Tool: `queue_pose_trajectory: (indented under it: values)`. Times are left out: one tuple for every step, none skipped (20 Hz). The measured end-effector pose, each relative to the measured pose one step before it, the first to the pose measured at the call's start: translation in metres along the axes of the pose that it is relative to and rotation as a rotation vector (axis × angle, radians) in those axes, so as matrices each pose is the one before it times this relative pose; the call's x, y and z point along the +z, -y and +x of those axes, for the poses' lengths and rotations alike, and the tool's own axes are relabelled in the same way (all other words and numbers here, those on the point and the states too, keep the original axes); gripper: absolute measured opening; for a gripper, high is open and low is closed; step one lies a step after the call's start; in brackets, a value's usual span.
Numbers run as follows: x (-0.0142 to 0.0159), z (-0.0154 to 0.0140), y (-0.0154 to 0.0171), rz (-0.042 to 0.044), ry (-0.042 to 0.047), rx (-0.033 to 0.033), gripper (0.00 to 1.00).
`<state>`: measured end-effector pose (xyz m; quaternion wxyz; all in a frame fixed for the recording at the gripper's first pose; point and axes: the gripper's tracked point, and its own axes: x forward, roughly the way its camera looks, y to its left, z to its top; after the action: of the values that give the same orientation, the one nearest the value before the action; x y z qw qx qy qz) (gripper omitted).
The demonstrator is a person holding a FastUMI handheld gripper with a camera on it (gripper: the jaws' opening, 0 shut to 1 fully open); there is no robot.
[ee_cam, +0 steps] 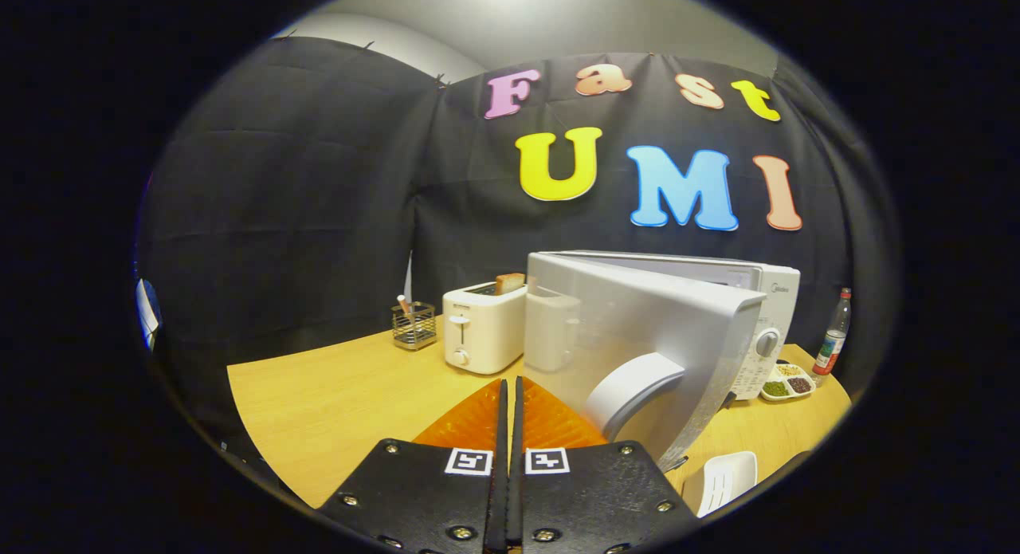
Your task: Open the microwave, put the food inside, and close the microwave door.
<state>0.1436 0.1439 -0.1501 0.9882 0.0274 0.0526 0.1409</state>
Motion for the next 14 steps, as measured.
queue_pose_trajectory:
  values:
    - [-0.00063, 0.00092, 0.01415, 0.01009, -0.00300, -0.02292, 0.01]
    - [-0.00015, 0.00248, 0.01230, 0.00095, -0.00256, -0.02261, 0.01]
    - [-0.00028, 0.00216, 0.01363, -0.00820, -0.00456, -0.02576, 0.01]
    - [-0.00107, 0.00322, 0.01222, -0.00677, 0.00090, -0.02739, 0.01]
    - [0.00045, 0.00346, 0.01232, -0.00220, 0.00607, -0.02362, 0.01]
    - [0.00062, 0.00433, 0.01072, -0.00291, 0.00301, -0.02026, 0.01]
    - [-0.00028, 0.00560, 0.01066, -0.00403, -0.00405, -0.01908, 0.01]
    - [0.00032, 0.00602, 0.01098, 0.00085, -0.00226, -0.02049, 0.01]
    - [0.00099, 0.00688, 0.01098, 0.00329, -0.00248, -0.02163, 0.01]
    - [0.00035, 0.00749, 0.01055, 0.00364, -0.00442, -0.02024, 0.01]
    - [0.00105, 0.00877, 0.00961, -0.00126, -0.00205, -0.01890, 0.01]
    - [0.00100, 0.00999, 0.01012, -0.00543, 0.00340, -0.02430, 0.01]
    - [0.00042, 0.00940, 0.00886, -0.01314, 0.00087, -0.02270, 0.01]
    - [-0.00042, 0.00835, 0.00776, -0.01125, -0.00016, -0.02090, 0.01]
